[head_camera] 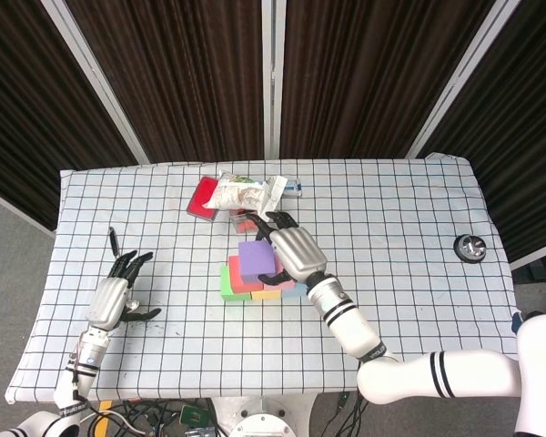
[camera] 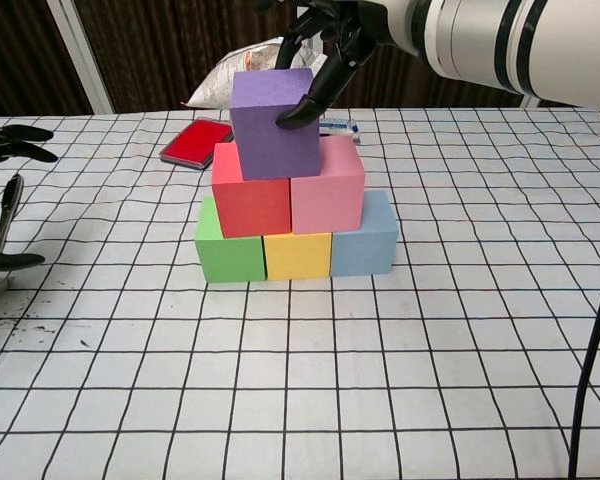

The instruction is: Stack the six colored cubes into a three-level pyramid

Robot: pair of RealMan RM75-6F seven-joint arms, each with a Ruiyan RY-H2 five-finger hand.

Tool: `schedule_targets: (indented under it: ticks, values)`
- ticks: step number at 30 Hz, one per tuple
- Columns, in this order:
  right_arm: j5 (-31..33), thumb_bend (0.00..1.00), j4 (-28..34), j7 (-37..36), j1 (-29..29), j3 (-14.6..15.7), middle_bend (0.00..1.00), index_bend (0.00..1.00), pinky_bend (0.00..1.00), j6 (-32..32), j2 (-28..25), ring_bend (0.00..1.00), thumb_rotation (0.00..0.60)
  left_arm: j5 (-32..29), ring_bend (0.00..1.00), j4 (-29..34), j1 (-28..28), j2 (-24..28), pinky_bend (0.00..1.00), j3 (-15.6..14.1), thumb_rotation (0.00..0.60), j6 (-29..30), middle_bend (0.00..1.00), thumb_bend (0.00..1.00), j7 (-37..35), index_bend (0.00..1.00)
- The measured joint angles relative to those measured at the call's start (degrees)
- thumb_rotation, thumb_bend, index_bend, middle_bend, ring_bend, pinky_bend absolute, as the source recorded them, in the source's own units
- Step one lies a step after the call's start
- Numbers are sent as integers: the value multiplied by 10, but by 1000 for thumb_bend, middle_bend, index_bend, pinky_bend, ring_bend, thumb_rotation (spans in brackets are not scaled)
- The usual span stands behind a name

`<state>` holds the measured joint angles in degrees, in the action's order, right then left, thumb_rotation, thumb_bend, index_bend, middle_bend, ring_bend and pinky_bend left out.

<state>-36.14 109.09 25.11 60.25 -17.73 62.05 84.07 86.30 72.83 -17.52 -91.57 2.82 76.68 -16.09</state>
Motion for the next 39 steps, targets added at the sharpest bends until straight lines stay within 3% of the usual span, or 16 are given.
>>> schedule_targets:
  ticks: [28,39]
  values:
    - [-13,105,20,-13,-10,0,235,0,0,-4,-16,21,600,1,0,3,0,1,7,0,600,1,130,0,1,94]
    - [-72,0,76,-55,-46,-10,115,0,0,6,-69,0,600,2,0,7,-4,-1,8,-1,600,-3,130,0,14,95]
